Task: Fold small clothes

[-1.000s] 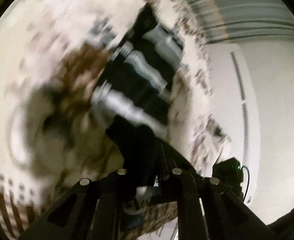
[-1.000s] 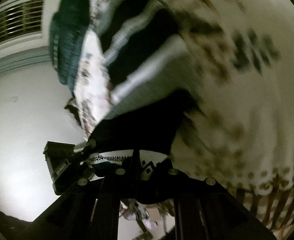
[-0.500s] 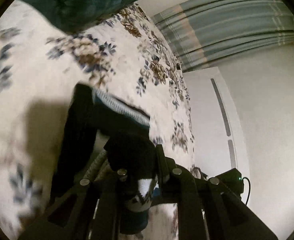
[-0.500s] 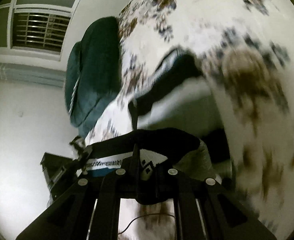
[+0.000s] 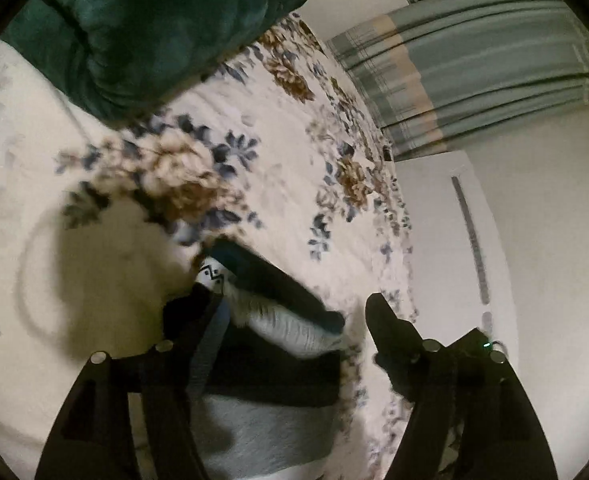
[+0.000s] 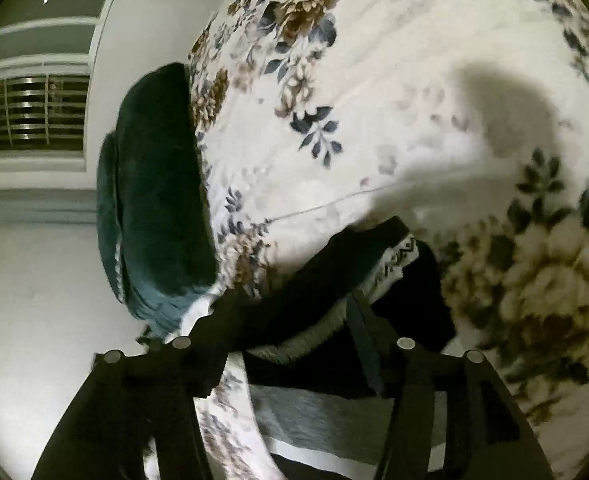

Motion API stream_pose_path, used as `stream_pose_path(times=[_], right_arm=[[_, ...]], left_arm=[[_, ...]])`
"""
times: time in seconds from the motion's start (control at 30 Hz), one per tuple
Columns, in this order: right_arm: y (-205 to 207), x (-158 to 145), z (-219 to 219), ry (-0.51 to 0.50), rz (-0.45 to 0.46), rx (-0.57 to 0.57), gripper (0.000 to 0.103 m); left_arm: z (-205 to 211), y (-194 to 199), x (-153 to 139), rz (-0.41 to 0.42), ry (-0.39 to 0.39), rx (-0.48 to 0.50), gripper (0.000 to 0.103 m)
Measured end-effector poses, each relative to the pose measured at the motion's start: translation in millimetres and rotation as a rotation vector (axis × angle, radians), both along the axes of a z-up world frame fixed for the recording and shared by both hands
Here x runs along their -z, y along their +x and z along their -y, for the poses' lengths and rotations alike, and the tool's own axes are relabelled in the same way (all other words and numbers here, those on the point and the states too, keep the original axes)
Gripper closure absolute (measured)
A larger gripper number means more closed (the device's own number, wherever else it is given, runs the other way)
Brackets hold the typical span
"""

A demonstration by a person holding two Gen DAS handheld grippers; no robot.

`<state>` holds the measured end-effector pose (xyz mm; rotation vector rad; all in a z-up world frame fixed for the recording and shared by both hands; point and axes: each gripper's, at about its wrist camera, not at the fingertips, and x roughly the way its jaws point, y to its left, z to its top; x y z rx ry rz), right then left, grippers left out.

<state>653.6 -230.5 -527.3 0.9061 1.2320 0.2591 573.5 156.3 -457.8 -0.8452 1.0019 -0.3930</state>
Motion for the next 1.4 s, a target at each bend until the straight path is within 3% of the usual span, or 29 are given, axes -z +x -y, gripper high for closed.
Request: stream_pose_path(times=[0.17,0.3,0.37,0.43,0.53,0.6,0.8,1.0,1.03,1.07,1.1,1.13,1.17,1.27,1.4], right_arm=[[-38.4,-6.9,-4.1,-0.178,0.007,-0.159,0.034],[-65.9,11.9,-1.8,-0.223,-0.026,-0.286,0.021],[-69.3,25.5,-1.9,-0.221,-0.045,-0.340,0.005],[-65.0,46.0,2.6,-0.178,-0.089,-0.364,0.000],[-48.1,67.5,1.8,-0.160,-0.112,-0.412,0.000],[-30.1,79.7,-1.8,-0.168,-0.110,-0.451,0.000],[20.5,114.8,-11.8,-0.061,-0.138,-0.495,0.000],[49.8,133.9,-35.6,0.055,-0.147,-0.535,0.000],[51.2,134.6,-38.8,0.059,-0.143,-0.540,0.002],[52.0,134.7,-42.0,0.064,-0.127,-0.543,0.016],[51.4,134.8,-42.9,0.062,-0.117,-0.539,0.032],[49.9,132.4,-44.3,0.074,-0.113,-0.533,0.061],[45.9,128.4,-44.2,0.081,-0.102,-0.517,0.074],[25.7,112.5,-33.2,0.098,-0.063,-0.445,0.085],[-33.7,84.3,-7.5,0.112,-0.057,-0.299,0.087]], left_arm=[[-13.3,-66.9,0.1,-0.007,0.034,-0.036,0.033],[-15.0,-143.3,14.1,-0.064,0.015,-0.096,0.032],[-9.7,-183.5,28.7,-0.096,-0.052,-0.123,0.021],[2.5,-215.6,45.6,-0.127,-0.132,-0.143,0.008],[28.4,-246.1,79.0,-0.199,-0.236,-0.201,0.007],[40.2,-247.3,91.2,-0.213,-0.250,-0.229,0.007],[62.3,-215.6,113.0,-0.190,-0.241,-0.336,0.007],[47.1,-191.6,117.1,-0.157,-0.285,-0.527,0.009],[41.8,-189.5,114.0,-0.147,-0.285,-0.555,0.033],[35.6,-185.8,109.9,-0.139,-0.282,-0.565,0.068],[32.7,-180.5,105.5,-0.138,-0.272,-0.556,0.068],[28.7,-176.2,98.4,-0.123,-0.258,-0.543,0.068],[25.8,-170.0,88.2,-0.109,-0.226,-0.516,0.068],[15.8,-159.3,71.0,-0.093,-0.180,-0.428,0.069],[-6.6,-146.0,52.9,-0.096,-0.148,-0.289,0.070]])
